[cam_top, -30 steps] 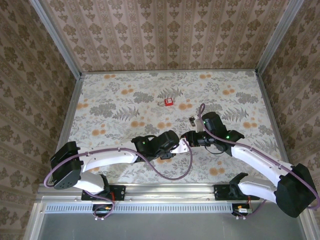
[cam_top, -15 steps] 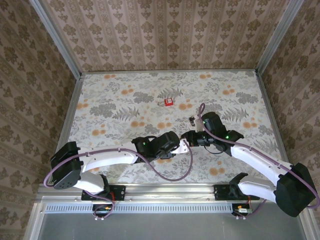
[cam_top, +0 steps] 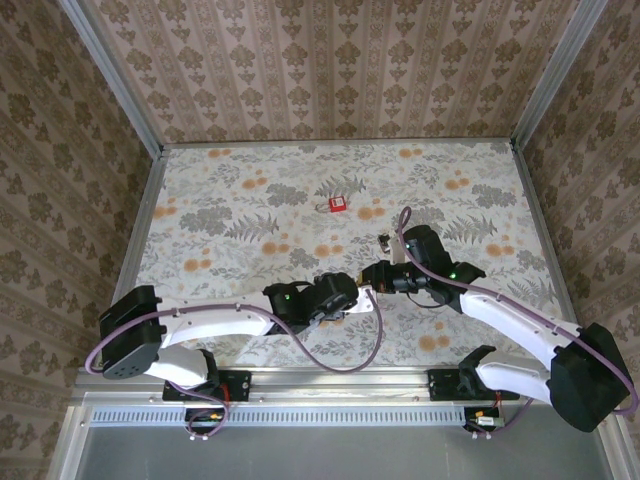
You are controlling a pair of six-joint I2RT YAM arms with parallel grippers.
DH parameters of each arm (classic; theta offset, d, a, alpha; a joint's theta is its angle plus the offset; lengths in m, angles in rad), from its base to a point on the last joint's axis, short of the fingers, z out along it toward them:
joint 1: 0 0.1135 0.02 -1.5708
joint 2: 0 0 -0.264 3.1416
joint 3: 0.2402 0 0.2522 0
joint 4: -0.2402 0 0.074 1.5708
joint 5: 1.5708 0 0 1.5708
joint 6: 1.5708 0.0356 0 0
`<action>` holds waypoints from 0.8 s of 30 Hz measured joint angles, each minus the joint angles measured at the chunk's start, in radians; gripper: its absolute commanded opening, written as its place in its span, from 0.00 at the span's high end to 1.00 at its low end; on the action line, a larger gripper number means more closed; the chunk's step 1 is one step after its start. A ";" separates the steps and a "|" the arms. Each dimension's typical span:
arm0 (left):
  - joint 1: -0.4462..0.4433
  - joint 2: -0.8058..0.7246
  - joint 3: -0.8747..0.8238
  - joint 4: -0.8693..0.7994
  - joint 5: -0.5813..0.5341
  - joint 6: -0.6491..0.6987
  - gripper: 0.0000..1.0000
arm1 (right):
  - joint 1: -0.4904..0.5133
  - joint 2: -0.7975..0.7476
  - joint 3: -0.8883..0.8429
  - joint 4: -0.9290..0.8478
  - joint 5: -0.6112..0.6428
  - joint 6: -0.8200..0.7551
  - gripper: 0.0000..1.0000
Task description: Unlock with the key
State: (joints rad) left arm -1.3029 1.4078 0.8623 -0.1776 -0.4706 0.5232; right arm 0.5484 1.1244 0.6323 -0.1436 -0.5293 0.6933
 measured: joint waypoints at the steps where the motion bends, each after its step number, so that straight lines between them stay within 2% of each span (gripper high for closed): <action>1: -0.003 -0.001 -0.006 0.007 -0.009 0.008 0.91 | 0.000 0.002 -0.002 0.008 -0.003 0.011 0.90; 24: -0.048 -0.063 -0.129 0.203 -0.186 0.205 0.92 | -0.002 0.042 -0.028 0.171 -0.081 0.201 0.87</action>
State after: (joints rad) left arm -1.3506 1.3449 0.7330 0.0254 -0.6563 0.7280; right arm 0.5461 1.1667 0.6044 0.0277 -0.6102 0.8940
